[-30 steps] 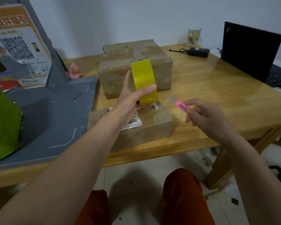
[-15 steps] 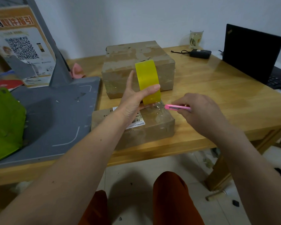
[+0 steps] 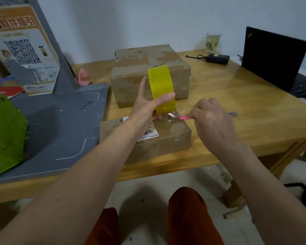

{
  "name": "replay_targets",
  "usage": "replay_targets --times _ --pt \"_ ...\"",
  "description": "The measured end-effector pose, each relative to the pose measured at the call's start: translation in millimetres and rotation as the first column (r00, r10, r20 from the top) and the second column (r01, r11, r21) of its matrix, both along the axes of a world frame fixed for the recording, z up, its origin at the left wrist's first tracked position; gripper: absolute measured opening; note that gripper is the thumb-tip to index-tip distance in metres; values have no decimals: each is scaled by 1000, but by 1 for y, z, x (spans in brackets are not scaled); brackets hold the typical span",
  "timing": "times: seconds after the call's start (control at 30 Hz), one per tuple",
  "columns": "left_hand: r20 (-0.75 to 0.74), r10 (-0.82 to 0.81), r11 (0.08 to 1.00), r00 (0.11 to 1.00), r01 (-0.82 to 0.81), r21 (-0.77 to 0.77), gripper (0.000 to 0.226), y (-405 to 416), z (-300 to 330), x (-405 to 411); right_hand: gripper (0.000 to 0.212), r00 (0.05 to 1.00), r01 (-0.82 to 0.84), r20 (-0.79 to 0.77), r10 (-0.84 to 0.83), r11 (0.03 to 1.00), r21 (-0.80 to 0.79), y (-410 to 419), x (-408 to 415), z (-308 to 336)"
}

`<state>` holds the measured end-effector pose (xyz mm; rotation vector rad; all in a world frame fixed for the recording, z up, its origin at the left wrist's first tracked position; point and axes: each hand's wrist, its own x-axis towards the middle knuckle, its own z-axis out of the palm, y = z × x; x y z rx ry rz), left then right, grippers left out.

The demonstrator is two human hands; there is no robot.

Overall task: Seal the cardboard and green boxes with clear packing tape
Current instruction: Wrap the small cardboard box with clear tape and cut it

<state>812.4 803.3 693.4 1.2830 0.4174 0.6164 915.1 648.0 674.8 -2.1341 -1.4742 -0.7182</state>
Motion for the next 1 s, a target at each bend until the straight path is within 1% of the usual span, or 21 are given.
replay_targets --times 0.13,0.17,0.23,0.3,0.33,0.37,0.4,0.47,0.5,0.57,0.6,0.63,0.67,0.7,0.73,0.77,0.8,0.83,0.87,0.93,1.0 --pt "77 28 995 997 -20 -99 99 5 2 -3 11 999 15 -37 -14 999 28 -4 3 -2" --pt "94 37 992 995 -25 -124 95 6 3 -4 12 996 16 -84 -14 1000 26 -4 2 -1" --pt "112 52 987 992 -34 -160 89 6 4 -5 14 959 13 -283 -9 1000 9 -5 2 3" --pt "116 54 985 992 -34 -167 89 6 4 -5 16 840 -32 -540 50 999 43 -8 7 8" --pt "119 54 985 991 -33 -167 89 6 4 -5 17 788 -26 -612 70 996 80 -9 9 10" --pt "122 54 985 991 -32 -170 89 6 5 -5 18 775 24 -631 37 996 88 -9 12 10" --pt "123 55 984 991 -33 -175 89 6 5 -5 19 793 99 -608 -42 993 60 -7 15 8" --pt "126 63 982 990 -39 -184 88 6 7 -6 24 808 211 -550 -209 976 -61 0 18 3" --pt "125 69 983 990 -46 -180 89 5 8 -6 27 794 219 -552 -254 967 -130 5 17 -2" --pt "120 84 987 989 -66 -149 92 4 10 -8 28 760 183 -591 -271 961 -205 15 17 -13" --pt "116 90 989 989 -75 -128 94 4 11 -10 28 754 178 -602 -263 964 -198 17 17 -15" --pt "116 95 991 989 -82 -110 94 4 11 -12 29 770 182 -593 -233 972 -145 18 14 -15" --pt "122 102 991 987 -91 -97 92 3 12 -15 29 822 169 -546 -164 985 -41 18 11 -14" --pt "135 115 991 984 -104 -86 90 3 12 -17 30 886 112 -457 -72 992 61 17 5 -12" --pt "148 129 990 981 -118 -83 88 2 12 -20 37 937 28 -350 5 996 90 16 -4 -10" --pt "159 145 987 977 -132 -90 87 1 9 -22 50 969 -50 -241 48 999 -1 16 -16 -9" --pt "166 161 984 973 -145 -106 87 0 6 -24 71 983 -106 -166 76 978 -179 16 -29 -9" --pt "170 173 980 970 -153 -125 89 -2 2 -25 91 988 -117 -133 73 925 -362 18 -41 -8" --pt "170 176 978 970 -153 -140 90 -4 -1 -26 104 992 -91 -119 37 862 -499 22 -48 -5" --pt "176 181 976 968 -154 -156 86 -5 -4 -26 116 990 -52 -137 -45 777 -628 35 -48 4" --pt "186 196 972 963 -165 -167 82 -6 -3 -26 124 982 -70 -173 -71 717 -693 51 -43 11"
